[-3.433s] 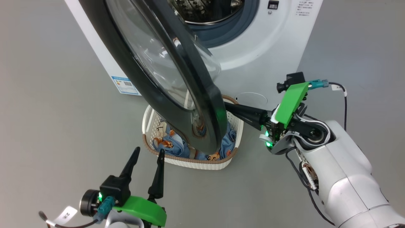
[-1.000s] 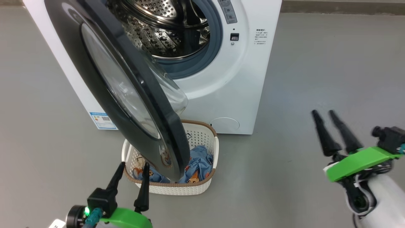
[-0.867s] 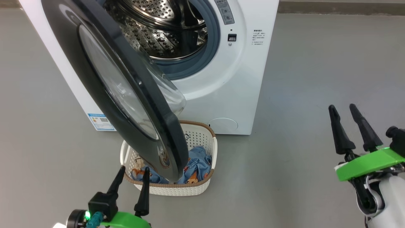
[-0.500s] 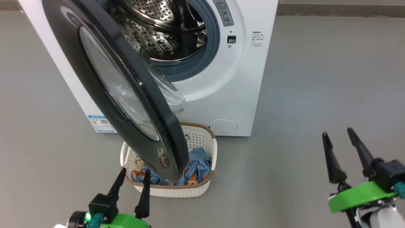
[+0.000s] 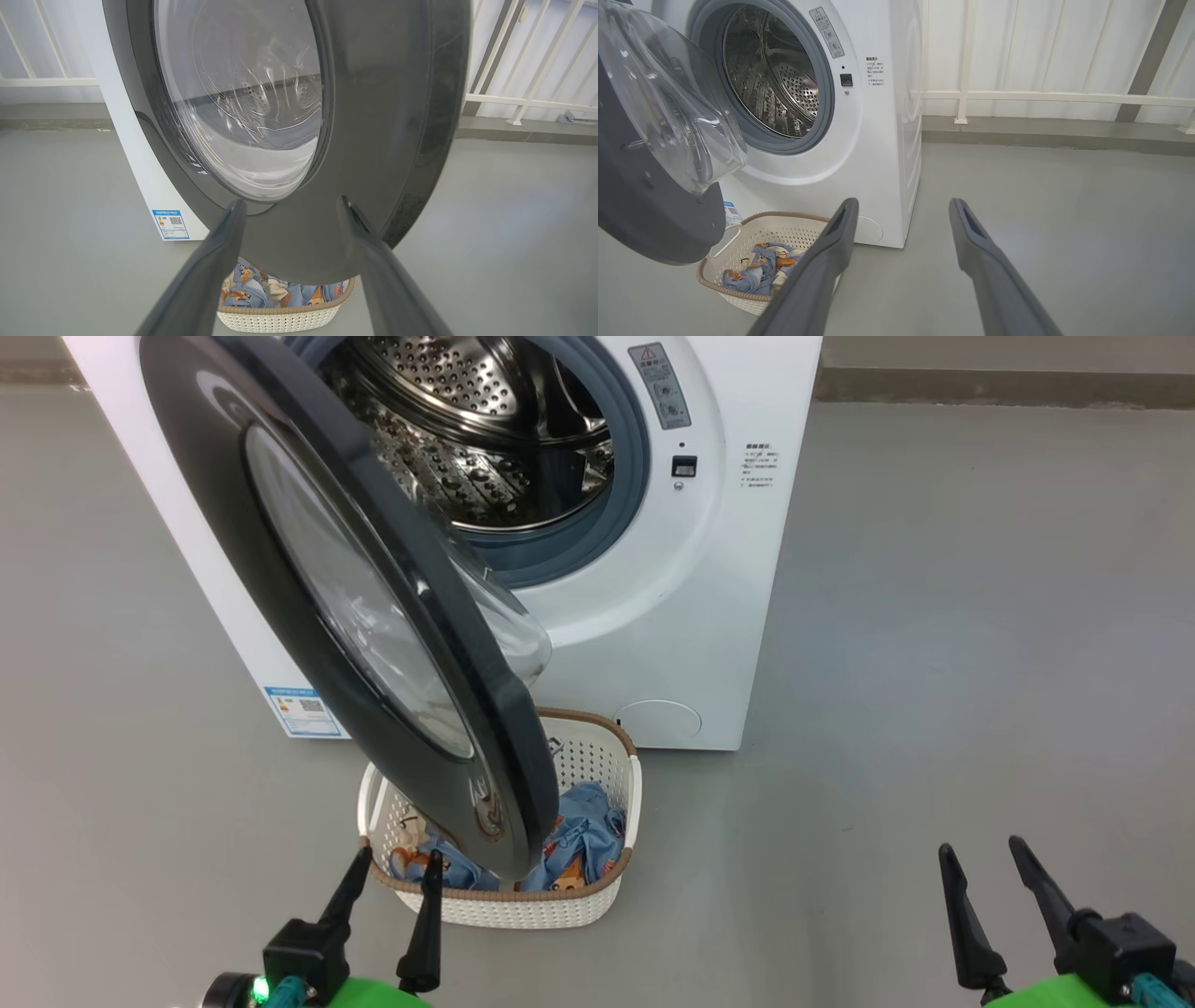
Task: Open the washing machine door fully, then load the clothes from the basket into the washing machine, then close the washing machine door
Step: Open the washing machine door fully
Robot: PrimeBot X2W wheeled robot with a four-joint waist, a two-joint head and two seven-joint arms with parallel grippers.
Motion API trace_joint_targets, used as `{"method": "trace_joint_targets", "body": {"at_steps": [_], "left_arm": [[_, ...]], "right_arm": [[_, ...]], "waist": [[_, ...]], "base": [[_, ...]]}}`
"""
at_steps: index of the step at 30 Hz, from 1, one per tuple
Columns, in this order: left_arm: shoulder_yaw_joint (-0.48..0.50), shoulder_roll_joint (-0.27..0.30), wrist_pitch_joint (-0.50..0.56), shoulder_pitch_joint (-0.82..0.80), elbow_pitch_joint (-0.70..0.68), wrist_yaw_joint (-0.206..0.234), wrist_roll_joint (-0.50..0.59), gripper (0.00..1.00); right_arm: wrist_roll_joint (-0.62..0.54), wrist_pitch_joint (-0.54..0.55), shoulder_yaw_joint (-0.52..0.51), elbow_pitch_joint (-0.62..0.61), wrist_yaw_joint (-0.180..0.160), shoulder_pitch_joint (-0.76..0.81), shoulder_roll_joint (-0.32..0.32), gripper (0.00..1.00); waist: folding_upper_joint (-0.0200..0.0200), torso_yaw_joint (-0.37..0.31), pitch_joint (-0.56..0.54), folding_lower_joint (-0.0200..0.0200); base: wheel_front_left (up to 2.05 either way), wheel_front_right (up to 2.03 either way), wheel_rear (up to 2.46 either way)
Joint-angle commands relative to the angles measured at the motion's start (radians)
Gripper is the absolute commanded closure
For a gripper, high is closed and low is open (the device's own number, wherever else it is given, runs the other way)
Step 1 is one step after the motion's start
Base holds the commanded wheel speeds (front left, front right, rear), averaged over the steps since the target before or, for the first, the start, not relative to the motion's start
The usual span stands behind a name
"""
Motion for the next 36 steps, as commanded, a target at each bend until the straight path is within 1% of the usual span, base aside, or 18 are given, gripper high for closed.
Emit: {"method": "trace_joint_targets", "body": {"at_steps": [1, 15, 35, 36], "left_arm": [[0.036, 0.015, -0.008, -0.015, -0.018, -0.005, 0.002, 0.00], [0.032, 0.015, -0.008, -0.011, -0.013, -0.003, -0.003, 0.00], [0.027, 0.015, -0.008, -0.011, -0.015, 0.006, -0.015, 0.00], [0.027, 0.015, -0.008, -0.011, -0.014, 0.006, -0.015, 0.07]], "right_arm": [[-0.017, -0.009, 0.018, -0.023, 0.002, -0.001, -0.005, 0.00], [-0.040, -0.009, -0.012, -0.050, 0.002, 0.038, 0.012, 0.00], [-0.047, -0.009, -0.015, -0.059, 0.002, 0.041, 0.016, 0.00], [-0.047, -0.009, -0.014, -0.059, 0.002, 0.040, 0.016, 0.00]], "waist": [[0.0000, -0.001, 0.000, 0.0000], [0.0000, 0.001, -0.002, 0.0000], [0.0000, 0.001, -0.004, 0.0000], [0.0000, 0.000, -0.004, 0.0000]], "base": [[0.00, 0.00, 0.00], [0.00, 0.00, 0.00], [0.00, 0.00, 0.00], [0.00, 0.00, 0.00]]}}
